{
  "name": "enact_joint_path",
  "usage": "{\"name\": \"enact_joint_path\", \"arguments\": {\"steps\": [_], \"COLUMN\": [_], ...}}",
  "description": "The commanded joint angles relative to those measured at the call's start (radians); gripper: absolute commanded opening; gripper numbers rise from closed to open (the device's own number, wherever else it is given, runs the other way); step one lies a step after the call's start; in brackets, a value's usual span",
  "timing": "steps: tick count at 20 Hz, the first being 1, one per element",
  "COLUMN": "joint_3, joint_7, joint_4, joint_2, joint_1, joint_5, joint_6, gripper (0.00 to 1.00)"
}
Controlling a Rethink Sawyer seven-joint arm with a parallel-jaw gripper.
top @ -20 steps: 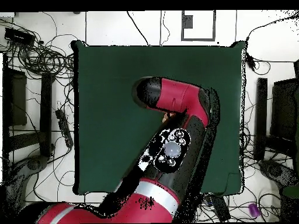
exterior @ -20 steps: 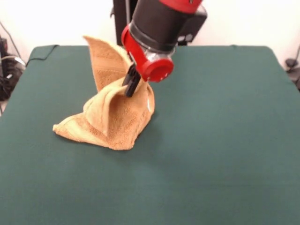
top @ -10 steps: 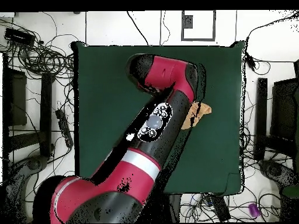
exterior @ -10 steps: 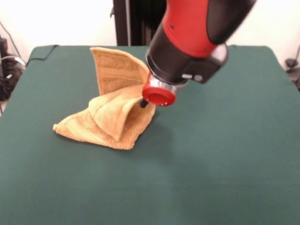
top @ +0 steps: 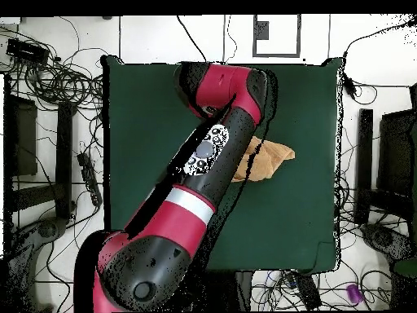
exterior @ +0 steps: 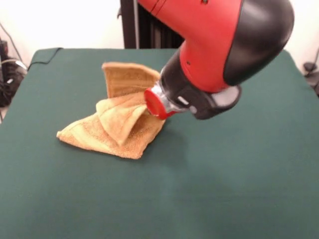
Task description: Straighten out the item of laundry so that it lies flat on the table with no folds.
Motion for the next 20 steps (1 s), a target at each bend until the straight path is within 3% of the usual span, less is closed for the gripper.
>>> {"name": "enact_joint_path", "arguments": {"steps": [1, 2, 4, 7, 9, 10, 13, 15, 17, 20], "joint_3": [-0.033, -0.018, 0.060, 0.224, 0.333, 0.377, 0.563, 0.646, 0.722, 0.886], "joint_7": [0.377, 0.359, 0.203, -0.288, -0.566, -0.682, -0.981, -1.138, -1.295, -1.627], "joint_4": [-0.036, -0.013, 0.118, 0.482, 0.657, 0.716, 0.926, 1.006, 1.070, 1.224], "joint_2": [0.063, 0.051, -0.033, -0.335, -0.550, -0.642, -0.920, -1.052, -1.158, -1.302], "joint_1": [0.010, 0.020, 0.070, 0.151, 0.150, 0.142, 0.066, 0.011, -0.052, -0.207], "joint_5": [0.041, 0.029, -0.033, -0.177, -0.228, -0.242, -0.259, -0.253, -0.256, -0.215], "joint_6": [0.014, -0.005, -0.121, -0.468, -0.640, -0.663, -0.799, -0.787, -0.778, -0.832], "gripper": [0.00, 0.00, 0.00, 0.00, 0.00, 0.00, 0.00, 0.00, 0.00, 0.00]}}
